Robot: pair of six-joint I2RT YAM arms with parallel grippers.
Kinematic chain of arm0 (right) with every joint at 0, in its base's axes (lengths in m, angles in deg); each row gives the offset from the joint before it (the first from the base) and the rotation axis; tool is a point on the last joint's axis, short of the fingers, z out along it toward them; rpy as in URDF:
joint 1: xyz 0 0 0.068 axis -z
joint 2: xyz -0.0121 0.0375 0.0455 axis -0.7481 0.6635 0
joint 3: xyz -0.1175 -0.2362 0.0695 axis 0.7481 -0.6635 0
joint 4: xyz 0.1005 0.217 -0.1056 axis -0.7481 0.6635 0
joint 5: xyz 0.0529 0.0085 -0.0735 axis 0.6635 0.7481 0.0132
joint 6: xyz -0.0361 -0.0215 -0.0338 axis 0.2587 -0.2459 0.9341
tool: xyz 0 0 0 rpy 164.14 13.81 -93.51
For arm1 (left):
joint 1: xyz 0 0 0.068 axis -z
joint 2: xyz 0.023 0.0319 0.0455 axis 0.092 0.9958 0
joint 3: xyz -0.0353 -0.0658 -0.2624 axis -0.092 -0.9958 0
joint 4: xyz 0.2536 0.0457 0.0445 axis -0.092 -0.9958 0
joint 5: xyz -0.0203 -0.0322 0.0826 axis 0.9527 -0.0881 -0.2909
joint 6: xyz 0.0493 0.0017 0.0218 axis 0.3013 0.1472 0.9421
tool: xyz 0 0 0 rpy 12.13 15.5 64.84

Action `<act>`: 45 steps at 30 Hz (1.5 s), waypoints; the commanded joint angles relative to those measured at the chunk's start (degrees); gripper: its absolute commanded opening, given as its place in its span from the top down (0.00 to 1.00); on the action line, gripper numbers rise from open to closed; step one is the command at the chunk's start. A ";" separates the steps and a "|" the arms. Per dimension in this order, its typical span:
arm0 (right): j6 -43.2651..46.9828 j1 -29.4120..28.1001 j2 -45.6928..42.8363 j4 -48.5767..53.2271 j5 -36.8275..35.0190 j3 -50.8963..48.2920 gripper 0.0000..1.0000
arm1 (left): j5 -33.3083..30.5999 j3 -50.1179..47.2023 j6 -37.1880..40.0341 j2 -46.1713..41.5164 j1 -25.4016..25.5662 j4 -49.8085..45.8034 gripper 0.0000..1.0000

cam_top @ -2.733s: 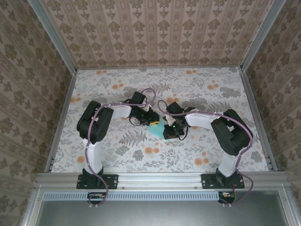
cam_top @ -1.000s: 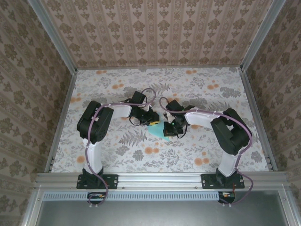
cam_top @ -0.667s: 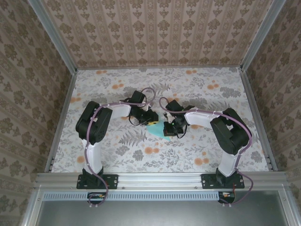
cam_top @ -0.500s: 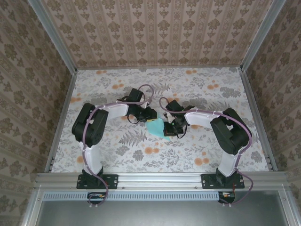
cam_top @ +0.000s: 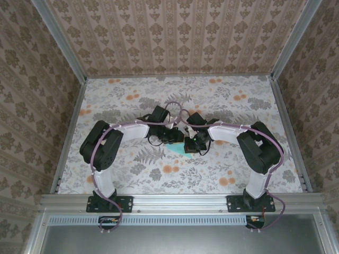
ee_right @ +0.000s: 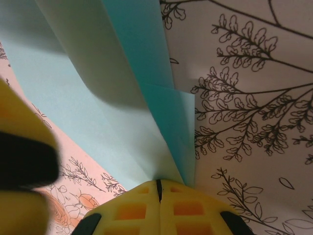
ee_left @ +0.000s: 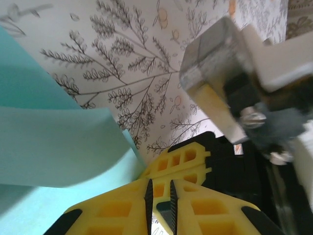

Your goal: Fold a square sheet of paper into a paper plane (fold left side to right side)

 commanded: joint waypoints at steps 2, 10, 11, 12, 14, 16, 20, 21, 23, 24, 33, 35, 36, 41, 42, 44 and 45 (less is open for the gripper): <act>0.65 0.32 3.99 7.60 -5.25 -2.37 1.00 | 1.71 0.48 1.18 2.63 0.07 0.26 0.82; 0.82 0.32 4.29 7.88 -5.26 -2.20 1.00 | 1.76 0.47 1.36 4.70 0.02 0.95 0.83; 0.82 0.34 4.43 7.99 -5.35 -2.11 1.00 | 1.60 0.69 1.41 5.03 -0.04 0.82 0.84; 0.91 0.34 4.37 8.17 -5.51 -2.11 1.00 | 1.38 0.79 1.62 5.25 -0.07 0.55 0.84; 1.07 0.34 4.35 8.50 -5.78 -1.99 1.00 | 0.54 1.17 2.02 5.76 -0.27 -0.19 0.84; 1.18 0.34 4.45 8.86 -6.12 -1.87 1.00 | -0.38 1.19 2.37 6.24 -0.55 -1.03 0.84; 1.36 0.34 4.57 9.33 -6.49 -1.83 1.00 | -1.43 1.29 2.84 6.98 -1.10 -1.76 0.84; 1.43 0.34 4.65 9.49 -6.49 -1.71 1.00 | -1.73 1.42 2.95 7.13 -1.32 -2.00 0.85; 1.61 0.34 4.76 9.84 -6.54 -1.70 1.00 | -2.68 1.80 3.27 7.23 -1.63 -2.72 0.86; 1.70 0.34 4.88 10.08 -6.63 -1.60 1.00 | -3.11 1.97 3.70 7.40 -1.85 -3.27 0.87; 1.74 0.34 4.58 10.62 -6.84 -2.03 1.00 | -4.80 2.74 5.52 8.39 -3.97 -4.88 0.91; 1.79 0.34 4.63 10.67 -6.93 -2.16 1.00 | -7.16 3.36 6.37 8.49 -4.45 -5.90 0.92; 1.78 0.34 4.55 10.65 -7.02 -2.29 1.00 | -7.49 3.71 6.81 8.57 -4.57 -6.44 0.92; 1.68 0.34 4.32 10.66 -7.11 -2.76 1.00 | -8.57 5.05 8.37 9.04 -5.73 -7.39 0.93; 1.70 0.34 4.36 10.65 -7.11 -2.91 1.00 | -8.71 5.28 8.72 9.08 -5.97 -7.41 0.93; 1.69 0.34 4.29 10.65 -7.11 -2.96 1.00 | -9.41 5.32 9.71 9.20 -6.67 -7.41 0.94; 1.70 0.34 4.36 10.65 -7.11 -2.97 1.00 | -9.41 5.37 10.06 9.25 -7.10 -7.28 0.94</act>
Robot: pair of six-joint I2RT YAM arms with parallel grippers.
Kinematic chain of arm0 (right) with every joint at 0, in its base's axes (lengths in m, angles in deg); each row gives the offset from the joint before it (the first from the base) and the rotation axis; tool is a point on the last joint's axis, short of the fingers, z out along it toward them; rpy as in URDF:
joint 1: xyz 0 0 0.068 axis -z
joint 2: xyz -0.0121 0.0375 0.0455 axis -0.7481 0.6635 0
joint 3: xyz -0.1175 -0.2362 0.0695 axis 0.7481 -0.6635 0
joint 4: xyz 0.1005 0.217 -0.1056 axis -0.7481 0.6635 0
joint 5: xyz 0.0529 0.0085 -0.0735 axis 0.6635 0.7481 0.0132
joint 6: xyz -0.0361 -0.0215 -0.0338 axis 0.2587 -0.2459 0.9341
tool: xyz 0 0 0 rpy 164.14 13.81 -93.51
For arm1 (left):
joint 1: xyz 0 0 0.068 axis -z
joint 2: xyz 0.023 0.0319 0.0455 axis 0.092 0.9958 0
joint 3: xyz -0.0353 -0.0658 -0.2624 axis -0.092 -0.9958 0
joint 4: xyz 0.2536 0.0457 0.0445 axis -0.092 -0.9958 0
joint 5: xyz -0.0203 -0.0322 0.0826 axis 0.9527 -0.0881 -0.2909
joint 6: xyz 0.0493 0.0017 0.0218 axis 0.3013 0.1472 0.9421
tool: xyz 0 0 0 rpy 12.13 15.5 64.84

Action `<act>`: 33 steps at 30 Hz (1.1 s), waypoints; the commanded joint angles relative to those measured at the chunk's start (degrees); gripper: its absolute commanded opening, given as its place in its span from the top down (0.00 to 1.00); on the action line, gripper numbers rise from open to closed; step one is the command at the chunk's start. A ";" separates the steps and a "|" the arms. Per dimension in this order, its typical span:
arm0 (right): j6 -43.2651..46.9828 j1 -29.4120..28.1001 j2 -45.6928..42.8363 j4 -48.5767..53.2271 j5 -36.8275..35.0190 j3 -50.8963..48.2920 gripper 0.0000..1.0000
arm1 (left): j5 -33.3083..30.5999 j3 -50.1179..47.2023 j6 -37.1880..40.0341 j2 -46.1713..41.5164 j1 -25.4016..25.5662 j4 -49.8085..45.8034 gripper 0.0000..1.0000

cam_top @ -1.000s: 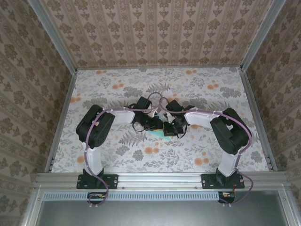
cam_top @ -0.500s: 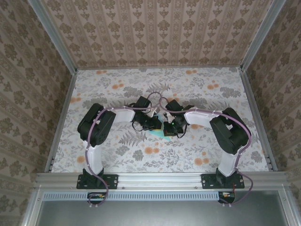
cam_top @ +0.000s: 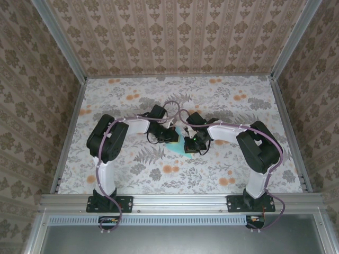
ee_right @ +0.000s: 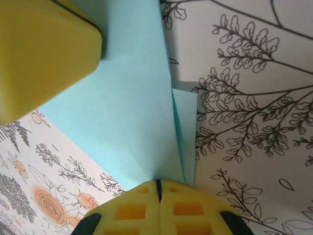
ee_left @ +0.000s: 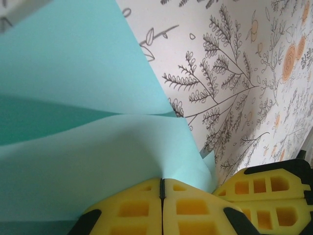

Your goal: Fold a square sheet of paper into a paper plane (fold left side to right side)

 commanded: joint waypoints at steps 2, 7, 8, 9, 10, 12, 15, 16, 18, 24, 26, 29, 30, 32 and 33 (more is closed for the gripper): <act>1.09 0.28 3.72 9.64 -7.09 -3.63 1.00 | -7.04 0.76 3.90 1.95 -3.33 -1.03 0.94; 1.11 0.28 3.73 9.73 -6.93 -3.74 1.00 | -7.16 0.87 5.14 2.09 -5.66 -0.69 0.94; 1.11 0.28 3.66 9.76 -6.91 -3.75 1.00 | -7.14 1.23 5.44 2.20 -6.20 -0.95 0.94; 1.12 0.28 3.66 9.75 -6.91 -3.80 1.00 | -7.03 1.55 5.84 2.35 -6.67 -1.27 0.94; 1.19 0.28 3.64 9.77 -6.83 -3.83 1.00 | -7.22 2.09 6.24 2.46 -7.08 -1.86 0.94; 1.20 0.28 3.56 9.80 -6.73 -3.80 1.00 | -7.44 3.06 7.09 2.78 -8.63 -2.88 0.94; 1.18 0.28 3.35 9.89 -6.69 -3.91 1.00 | -7.74 4.53 8.13 3.44 -10.27 -4.05 0.94; 1.07 0.28 3.23 9.89 -6.71 -3.85 1.00 | -7.98 4.93 8.53 3.65 -10.78 -4.40 0.94; 1.11 0.28 3.03 10.03 -6.74 -3.90 1.00 | -8.41 5.45 9.02 3.82 -11.60 -4.84 0.94; 0.78 0.28 2.80 9.72 -6.43 -3.98 1.00 | -8.42 5.48 9.85 3.50 -14.00 -4.81 0.92; 0.61 0.28 2.68 9.38 -6.00 -4.03 1.00 | -7.80 5.56 9.96 2.99 -14.45 -4.85 0.90; -0.22 0.28 2.49 7.75 -4.80 -4.20 1.00 | -6.88 5.83 9.75 1.22 -15.07 -5.14 0.85; -0.62 0.25 2.26 6.81 -4.12 -4.21 1.00 | -6.34 5.83 9.65 0.46 -15.31 -5.12 0.84; -2.18 0.28 1.55 3.81 -1.89 -4.63 1.00 | -5.90 5.87 9.15 -2.02 -15.99 -5.60 0.80; -3.00 0.28 1.24 1.30 -0.89 -4.78 1.00 | -5.61 5.70 8.80 -3.30 -16.28 -5.76 0.78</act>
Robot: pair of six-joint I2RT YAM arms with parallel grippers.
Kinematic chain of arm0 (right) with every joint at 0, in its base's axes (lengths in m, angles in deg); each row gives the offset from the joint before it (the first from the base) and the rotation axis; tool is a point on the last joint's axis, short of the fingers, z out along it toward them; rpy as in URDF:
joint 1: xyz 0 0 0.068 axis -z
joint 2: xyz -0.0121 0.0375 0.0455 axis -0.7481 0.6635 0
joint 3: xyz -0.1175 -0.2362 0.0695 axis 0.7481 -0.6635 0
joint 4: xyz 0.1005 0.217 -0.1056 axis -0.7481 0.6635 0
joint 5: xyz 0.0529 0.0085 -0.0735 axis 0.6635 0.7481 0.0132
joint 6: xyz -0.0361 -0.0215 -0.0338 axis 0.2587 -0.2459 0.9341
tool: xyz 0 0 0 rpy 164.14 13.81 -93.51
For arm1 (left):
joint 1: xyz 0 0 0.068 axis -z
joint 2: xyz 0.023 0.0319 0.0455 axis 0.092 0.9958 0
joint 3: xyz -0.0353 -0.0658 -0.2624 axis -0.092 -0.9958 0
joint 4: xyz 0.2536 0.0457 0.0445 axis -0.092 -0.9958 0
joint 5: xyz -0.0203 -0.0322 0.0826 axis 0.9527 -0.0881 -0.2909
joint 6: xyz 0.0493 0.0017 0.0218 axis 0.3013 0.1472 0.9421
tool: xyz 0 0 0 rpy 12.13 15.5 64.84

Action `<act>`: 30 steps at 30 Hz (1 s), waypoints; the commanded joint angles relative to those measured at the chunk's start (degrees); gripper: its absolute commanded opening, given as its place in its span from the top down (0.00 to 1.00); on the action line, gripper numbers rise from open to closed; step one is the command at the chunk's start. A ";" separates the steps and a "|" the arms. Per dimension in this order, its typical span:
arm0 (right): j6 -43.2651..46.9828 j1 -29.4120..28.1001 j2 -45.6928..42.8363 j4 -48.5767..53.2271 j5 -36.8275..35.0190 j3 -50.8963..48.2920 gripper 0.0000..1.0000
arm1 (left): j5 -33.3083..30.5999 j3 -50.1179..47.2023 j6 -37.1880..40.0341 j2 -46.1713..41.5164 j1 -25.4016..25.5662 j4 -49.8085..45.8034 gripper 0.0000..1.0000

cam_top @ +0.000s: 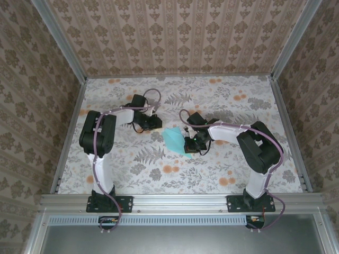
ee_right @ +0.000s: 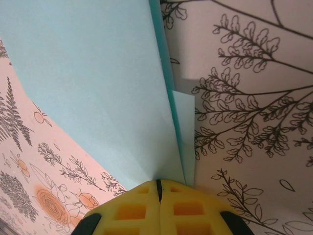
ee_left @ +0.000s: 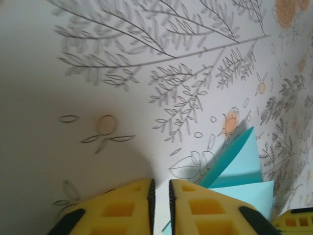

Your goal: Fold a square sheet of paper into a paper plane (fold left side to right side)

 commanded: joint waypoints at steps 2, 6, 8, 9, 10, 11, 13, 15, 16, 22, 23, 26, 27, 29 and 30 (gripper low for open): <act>-4.56 0.12 0.57 -1.05 0.17 -3.98 0.97 | -1.29 -0.41 -0.68 -7.62 -2.65 -1.78 0.71; -7.14 0.33 -3.94 -6.94 0.20 -4.36 0.88 | -0.91 -4.50 -4.15 -14.67 -2.79 -1.01 0.57; -7.13 0.54 -6.94 -8.75 -1.56 -4.57 0.81 | 0.51 -8.32 -7.78 -18.05 -2.68 1.74 0.53; -6.98 0.79 -8.33 -9.63 -2.38 -4.75 0.77 | 0.76 -9.95 -9.42 -19.17 -2.45 3.17 0.51; -6.70 1.14 -9.85 -10.81 -3.04 -5.19 0.74 | 2.07 -11.75 -11.27 -20.39 -2.04 4.85 0.50; -6.49 1.58 -11.26 -12.29 -3.72 -5.81 0.69 | 2.99 -13.62 -13.34 -21.29 -1.43 6.63 0.50; -6.29 2.64 -13.49 -14.50 -4.99 -7.09 0.58 | 4.10 -16.43 -16.51 -22.15 0.32 10.31 0.49; -5.98 3.80 -14.93 -15.97 -5.79 -7.99 0.48 | 4.38 -18.08 -19.06 -21.96 2.39 12.81 0.48; -5.60 4.25 -15.45 -16.29 -6.04 -8.21 0.45 | 4.44 -18.67 -20.11 -21.56 3.55 14.10 0.48; -4.36 5.35 -17.23 -17.64 -6.48 -8.91 0.40 | 3.61 -18.43 -23.01 -16.30 8.66 18.30 0.48; -4.40 5.31 -17.48 -18.06 -6.29 -9.10 0.39 | 3.92 -17.91 -23.50 -15.18 9.07 19.27 0.48; -4.32 5.31 -18.15 -18.30 -6.03 -9.43 0.39 | 4.60 -15.93 -24.16 -11.71 10.29 20.89 0.48; -4.32 5.39 -18.51 -18.50 -5.84 -9.73 0.38 | 4.55 -15.08 -24.15 -10.73 10.56 20.81 0.48; -4.53 5.53 -19.61 -18.96 -5.54 -10.40 0.36 | 4.64 -13.43 -24.13 -8.61 11.02 20.60 0.48; -4.58 5.70 -20.06 -19.26 -5.04 -10.74 0.35 | 4.85 -12.76 -24.19 -7.79 11.12 20.67 0.48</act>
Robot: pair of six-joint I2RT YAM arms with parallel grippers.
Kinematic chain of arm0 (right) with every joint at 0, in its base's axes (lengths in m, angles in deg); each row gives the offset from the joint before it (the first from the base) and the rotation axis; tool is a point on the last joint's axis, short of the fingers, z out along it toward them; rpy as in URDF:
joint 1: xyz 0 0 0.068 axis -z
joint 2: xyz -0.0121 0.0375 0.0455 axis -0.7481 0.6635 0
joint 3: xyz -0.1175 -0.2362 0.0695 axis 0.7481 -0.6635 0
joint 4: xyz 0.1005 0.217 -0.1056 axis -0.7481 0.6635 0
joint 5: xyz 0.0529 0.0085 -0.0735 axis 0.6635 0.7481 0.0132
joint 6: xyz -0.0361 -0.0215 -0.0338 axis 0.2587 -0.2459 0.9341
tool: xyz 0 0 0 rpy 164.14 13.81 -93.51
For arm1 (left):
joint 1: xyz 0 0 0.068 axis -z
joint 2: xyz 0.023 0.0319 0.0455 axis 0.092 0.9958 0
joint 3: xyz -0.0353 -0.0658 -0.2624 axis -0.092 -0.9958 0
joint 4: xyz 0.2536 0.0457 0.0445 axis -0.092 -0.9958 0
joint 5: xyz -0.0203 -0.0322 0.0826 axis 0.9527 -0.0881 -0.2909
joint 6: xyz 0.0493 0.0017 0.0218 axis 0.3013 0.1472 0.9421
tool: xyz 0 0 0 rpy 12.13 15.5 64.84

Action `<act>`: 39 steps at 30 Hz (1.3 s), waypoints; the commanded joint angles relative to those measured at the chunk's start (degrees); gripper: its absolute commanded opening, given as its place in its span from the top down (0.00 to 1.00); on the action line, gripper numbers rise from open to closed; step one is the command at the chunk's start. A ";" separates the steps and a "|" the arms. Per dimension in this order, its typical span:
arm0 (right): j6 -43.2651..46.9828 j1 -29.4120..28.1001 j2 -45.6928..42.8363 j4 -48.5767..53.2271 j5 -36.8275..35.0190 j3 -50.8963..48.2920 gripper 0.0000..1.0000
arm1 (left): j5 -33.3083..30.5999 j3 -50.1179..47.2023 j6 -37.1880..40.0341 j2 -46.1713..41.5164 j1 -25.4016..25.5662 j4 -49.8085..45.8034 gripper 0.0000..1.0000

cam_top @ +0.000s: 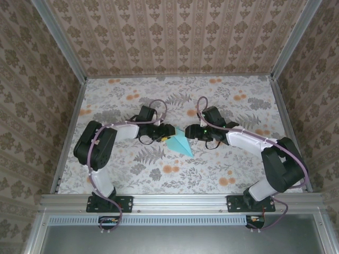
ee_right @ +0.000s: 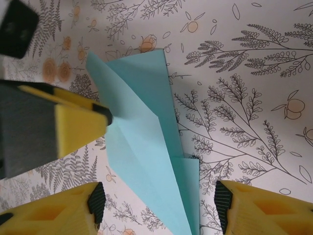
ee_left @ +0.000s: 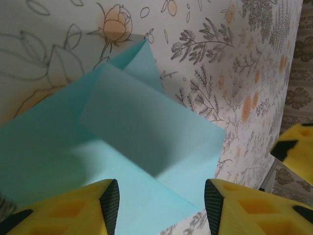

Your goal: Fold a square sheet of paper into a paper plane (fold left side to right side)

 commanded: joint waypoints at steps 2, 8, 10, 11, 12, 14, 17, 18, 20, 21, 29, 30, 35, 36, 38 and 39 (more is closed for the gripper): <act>0.31 0.97 -4.13 -2.91 1.58 -2.15 0.32 | 2.25 4.00 -1.90 3.28 0.48 3.64 0.52; -2.57 5.12 -8.41 -8.20 8.60 -6.70 0.21 | 3.17 7.17 -1.03 4.84 0.48 4.53 0.73; -3.65 7.04 -9.79 -10.09 11.12 -8.20 0.13 | 3.46 7.71 -0.68 4.30 0.24 4.68 0.82; -4.13 8.31 -10.41 -10.56 11.95 -8.78 0.07 | 3.59 7.99 -0.52 3.71 -0.02 4.61 0.86; -4.48 8.99 -10.94 -10.87 12.63 -9.31 0.02 | 3.70 8.20 -0.32 3.04 -0.28 4.55 0.88; -4.56 11.34 -11.63 -11.46 15.63 -9.87 0.00 | 4.24 8.64 -0.35 1.05 -1.14 4.27 0.91; -3.86 13.43 -11.86 -11.37 20.11 -9.70 0.00 | 5.04 9.79 -0.20 -2.61 -2.64 3.04 0.94; -3.75 13.96 -11.88 -11.50 21.86 -9.62 0.00 | 5.50 10.35 -0.32 -3.99 -3.23 2.55 0.95; -3.39 14.43 -11.48 -12.23 25.47 -9.40 0.00 | 6.27 11.44 -0.41 -6.29 -3.48 1.38 0.95; -3.21 14.45 -11.08 -12.81 27.55 -9.18 0.00 | 6.74 12.37 -0.41 -7.47 -5.39 0.87 0.95; -7.64 10.21 -4.42 -23.27 42.62 -8.30 0.00 | 8.85 16.85 -2.78 -13.42 -7.02 0.61 0.95; -8.81 9.63 -4.09 -25.56 42.94 -8.46 0.00 | 9.24 17.02 -3.27 -13.62 -6.99 1.04 0.96; -14.64 8.58 -0.52 -34.17 44.19 -6.55 0.07 | 10.90 16.30 -6.03 -14.39 -6.82 4.30 0.95; -15.84 8.61 0.02 -35.90 44.64 -5.94 0.09 | 11.10 16.21 -6.12 -14.47 -6.73 4.35 0.95; -17.52 8.57 0.63 -38.04 45.33 -4.32 0.15 | 11.56 15.75 -6.53 -14.42 -6.60 4.94 0.95; -17.53 8.57 0.65 -37.77 45.36 -3.52 0.17 | 11.89 15.48 -6.73 -14.54 -6.52 5.32 0.95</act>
